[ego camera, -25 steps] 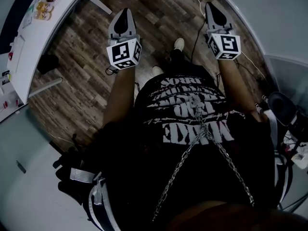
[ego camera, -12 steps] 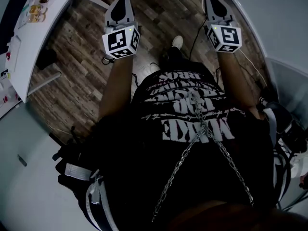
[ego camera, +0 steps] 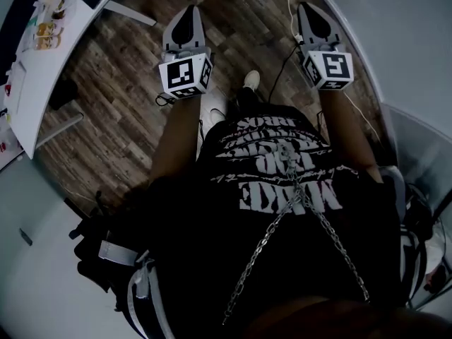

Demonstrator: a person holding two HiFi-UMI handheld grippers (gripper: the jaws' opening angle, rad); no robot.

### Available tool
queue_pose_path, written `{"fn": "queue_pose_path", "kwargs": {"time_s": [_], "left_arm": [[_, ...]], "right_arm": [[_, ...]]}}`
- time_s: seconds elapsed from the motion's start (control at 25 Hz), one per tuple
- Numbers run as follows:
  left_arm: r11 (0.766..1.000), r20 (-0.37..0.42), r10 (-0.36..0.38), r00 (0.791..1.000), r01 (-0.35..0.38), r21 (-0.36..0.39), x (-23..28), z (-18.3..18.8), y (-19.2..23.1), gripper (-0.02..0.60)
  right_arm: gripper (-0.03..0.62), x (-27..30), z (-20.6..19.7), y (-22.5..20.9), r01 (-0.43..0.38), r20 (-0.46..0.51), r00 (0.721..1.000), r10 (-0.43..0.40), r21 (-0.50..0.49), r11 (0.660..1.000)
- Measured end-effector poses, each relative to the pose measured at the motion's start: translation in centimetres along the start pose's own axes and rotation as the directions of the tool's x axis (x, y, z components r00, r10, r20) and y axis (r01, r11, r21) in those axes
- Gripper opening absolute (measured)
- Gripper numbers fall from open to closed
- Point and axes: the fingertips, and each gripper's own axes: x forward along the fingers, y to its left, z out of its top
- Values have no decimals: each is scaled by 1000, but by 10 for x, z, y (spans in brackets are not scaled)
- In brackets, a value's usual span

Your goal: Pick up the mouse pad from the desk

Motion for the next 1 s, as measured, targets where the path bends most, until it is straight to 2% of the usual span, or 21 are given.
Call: {"fn": "queue_pose_path", "kwargs": {"time_s": [0.16, 0.44, 0.8, 1.0], "left_arm": [[999, 5, 34, 999, -34, 3, 16, 6, 2, 6], [998, 40, 52, 998, -53, 29, 34, 34, -18, 6], [996, 54, 60, 997, -63, 56, 43, 54, -27, 6], [996, 57, 55, 997, -59, 63, 47, 58, -27, 6]], "right_arm": [[1, 10, 7, -12, -21, 21, 1000, 20, 25, 999], [0, 11, 25, -35, -67, 93, 994, 63, 40, 997], [0, 20, 41, -51, -86, 118, 990, 78, 59, 995], [0, 26, 37, -55, -86, 90, 993, 79, 82, 993]]}}
